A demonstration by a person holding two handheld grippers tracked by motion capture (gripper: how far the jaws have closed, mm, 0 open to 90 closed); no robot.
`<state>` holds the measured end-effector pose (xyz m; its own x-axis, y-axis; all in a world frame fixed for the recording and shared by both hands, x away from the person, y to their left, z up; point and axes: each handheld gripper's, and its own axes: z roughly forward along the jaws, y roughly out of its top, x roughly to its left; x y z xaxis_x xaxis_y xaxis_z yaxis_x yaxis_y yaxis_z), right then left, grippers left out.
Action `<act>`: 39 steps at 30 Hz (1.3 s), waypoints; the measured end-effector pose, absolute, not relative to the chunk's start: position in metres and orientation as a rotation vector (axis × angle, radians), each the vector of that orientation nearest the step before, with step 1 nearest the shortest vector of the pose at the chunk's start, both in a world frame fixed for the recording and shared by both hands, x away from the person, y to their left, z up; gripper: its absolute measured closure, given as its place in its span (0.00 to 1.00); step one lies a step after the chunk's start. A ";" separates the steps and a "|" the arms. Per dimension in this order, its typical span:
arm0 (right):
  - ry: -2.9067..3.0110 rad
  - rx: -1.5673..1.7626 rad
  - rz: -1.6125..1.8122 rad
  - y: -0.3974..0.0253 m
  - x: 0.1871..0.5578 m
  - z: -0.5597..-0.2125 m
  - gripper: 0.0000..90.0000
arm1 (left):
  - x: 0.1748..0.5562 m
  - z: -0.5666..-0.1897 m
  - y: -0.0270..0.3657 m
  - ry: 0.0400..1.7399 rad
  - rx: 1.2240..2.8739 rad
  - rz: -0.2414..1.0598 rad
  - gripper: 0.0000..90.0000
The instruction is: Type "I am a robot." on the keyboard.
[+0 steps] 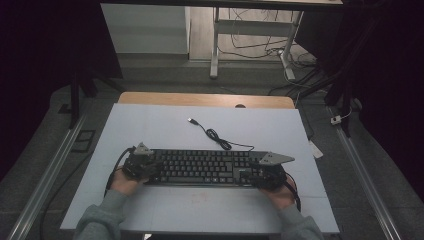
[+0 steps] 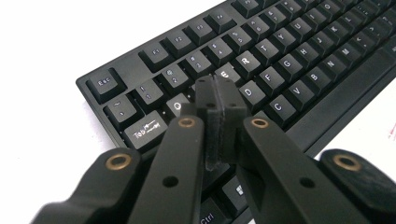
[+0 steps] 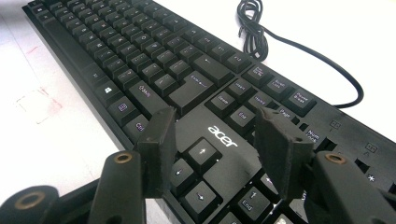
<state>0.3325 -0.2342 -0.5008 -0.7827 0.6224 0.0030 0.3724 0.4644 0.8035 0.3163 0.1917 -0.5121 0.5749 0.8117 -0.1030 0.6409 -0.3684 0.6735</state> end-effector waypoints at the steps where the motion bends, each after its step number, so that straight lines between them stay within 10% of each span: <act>1: 2.426 0.849 1.223 -0.234 0.333 -0.501 0.54 | 0.317 -0.513 0.192 1.155 2.127 0.323 0.98; 39: 2.428 0.841 1.212 -0.234 0.332 -0.500 0.54 | 0.312 -0.502 0.195 1.125 2.024 0.368 0.91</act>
<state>0.3321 -0.2340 -0.5001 -0.7841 0.6206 -0.0058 0.3683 0.4728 0.8005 0.3122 0.1953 -0.5024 0.5670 0.8159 -0.1127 0.5913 -0.3080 0.7454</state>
